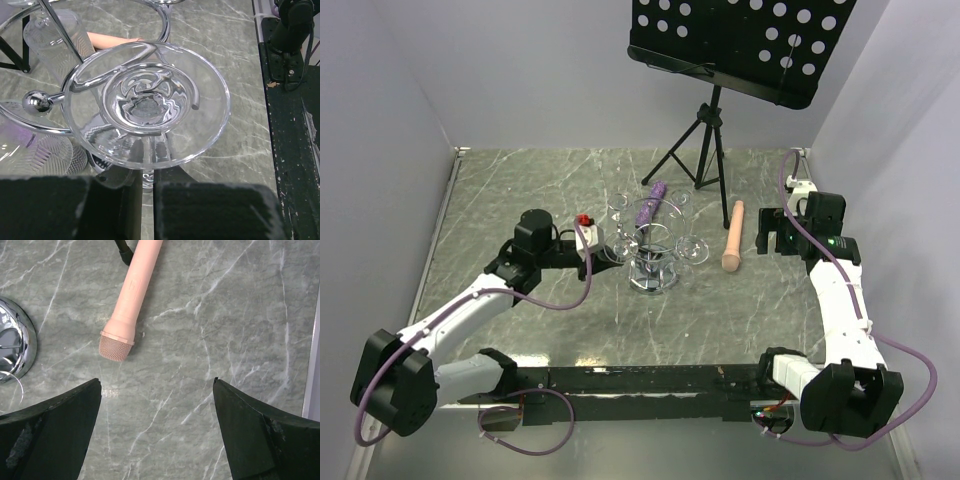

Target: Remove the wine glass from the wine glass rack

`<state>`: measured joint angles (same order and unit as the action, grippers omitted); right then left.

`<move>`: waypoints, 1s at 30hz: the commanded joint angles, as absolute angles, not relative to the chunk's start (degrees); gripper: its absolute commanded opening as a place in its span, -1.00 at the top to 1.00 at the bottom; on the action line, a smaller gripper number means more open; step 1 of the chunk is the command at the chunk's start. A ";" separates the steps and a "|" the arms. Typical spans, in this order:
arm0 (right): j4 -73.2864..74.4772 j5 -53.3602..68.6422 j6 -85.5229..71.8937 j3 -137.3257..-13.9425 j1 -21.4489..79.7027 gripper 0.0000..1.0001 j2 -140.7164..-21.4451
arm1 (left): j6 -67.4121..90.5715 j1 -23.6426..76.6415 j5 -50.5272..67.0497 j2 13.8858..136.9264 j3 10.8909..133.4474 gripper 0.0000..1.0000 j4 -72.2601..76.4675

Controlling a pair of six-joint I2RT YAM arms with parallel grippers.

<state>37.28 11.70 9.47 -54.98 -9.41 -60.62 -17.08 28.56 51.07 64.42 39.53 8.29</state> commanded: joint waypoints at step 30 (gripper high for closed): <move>35.33 13.45 9.05 -56.95 -9.84 -0.96 -62.14 | -26.11 28.74 50.45 58.54 41.92 0.99 3.95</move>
